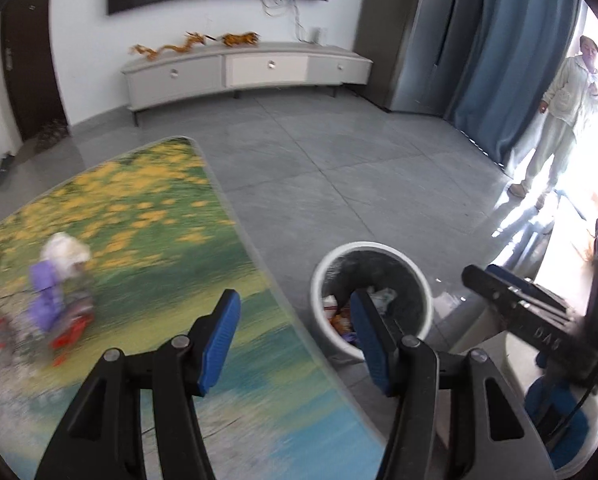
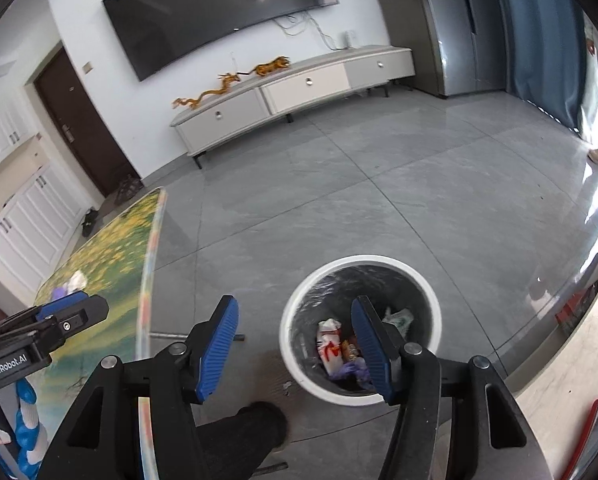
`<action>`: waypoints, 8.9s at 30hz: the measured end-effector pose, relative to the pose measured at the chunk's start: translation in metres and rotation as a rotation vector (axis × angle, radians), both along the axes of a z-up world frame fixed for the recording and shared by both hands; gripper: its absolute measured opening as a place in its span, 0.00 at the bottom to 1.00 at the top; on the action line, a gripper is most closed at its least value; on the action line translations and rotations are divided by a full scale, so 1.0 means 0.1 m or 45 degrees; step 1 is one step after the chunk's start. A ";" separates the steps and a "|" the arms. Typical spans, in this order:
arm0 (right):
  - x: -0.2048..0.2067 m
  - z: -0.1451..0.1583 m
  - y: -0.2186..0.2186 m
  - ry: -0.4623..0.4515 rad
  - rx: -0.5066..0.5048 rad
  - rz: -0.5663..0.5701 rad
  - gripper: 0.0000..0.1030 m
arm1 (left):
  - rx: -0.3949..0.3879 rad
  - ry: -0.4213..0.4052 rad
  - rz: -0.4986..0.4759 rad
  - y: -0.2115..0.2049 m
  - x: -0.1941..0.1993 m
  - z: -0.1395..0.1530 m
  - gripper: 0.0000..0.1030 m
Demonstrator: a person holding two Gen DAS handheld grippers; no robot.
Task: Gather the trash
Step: 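Move both open tools back over the remaining table trash, then grasp the red-clear wrapper with right tool while left tool grasps purple bag, then carry both items to the bin and open both tools over it, then move both open tools back over the table, then grasp the red-grey plastic wrapper with left tool while right tool grasps white tissue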
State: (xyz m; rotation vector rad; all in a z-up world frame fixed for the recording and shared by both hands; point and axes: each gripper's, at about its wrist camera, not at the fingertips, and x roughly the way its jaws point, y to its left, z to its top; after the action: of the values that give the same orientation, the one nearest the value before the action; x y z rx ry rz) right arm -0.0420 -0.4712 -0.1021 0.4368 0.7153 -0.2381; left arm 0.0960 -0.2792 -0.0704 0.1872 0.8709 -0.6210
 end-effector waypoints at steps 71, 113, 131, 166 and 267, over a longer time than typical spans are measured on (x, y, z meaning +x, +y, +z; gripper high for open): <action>2.06 -0.27 2.64 0.163 -0.052 0.776 0.57 | 0.030 0.010 0.717 3.03 1.16 -0.48 0.64; 1.09 0.19 2.41 -0.010 0.019 0.835 0.20 | -0.191 0.052 0.493 2.89 0.78 -0.08 0.19; 0.89 0.08 1.53 -0.041 0.102 0.638 0.20 | 0.019 0.142 0.513 2.18 1.34 -0.68 0.25; 0.50 -0.45 -0.59 0.114 0.083 0.017 0.20 | -0.020 0.209 -0.239 -0.97 0.47 -0.30 0.27; 2.68 -0.39 3.12 0.117 -0.249 0.911 0.61 | -0.014 0.045 0.781 3.34 1.45 -0.66 0.58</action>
State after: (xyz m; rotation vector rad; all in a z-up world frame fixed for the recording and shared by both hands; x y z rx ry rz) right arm 0.2259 -0.1594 -0.1408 -0.0331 0.8850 0.3465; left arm 0.2409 0.0545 -0.1360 -0.1038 0.9010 -0.0556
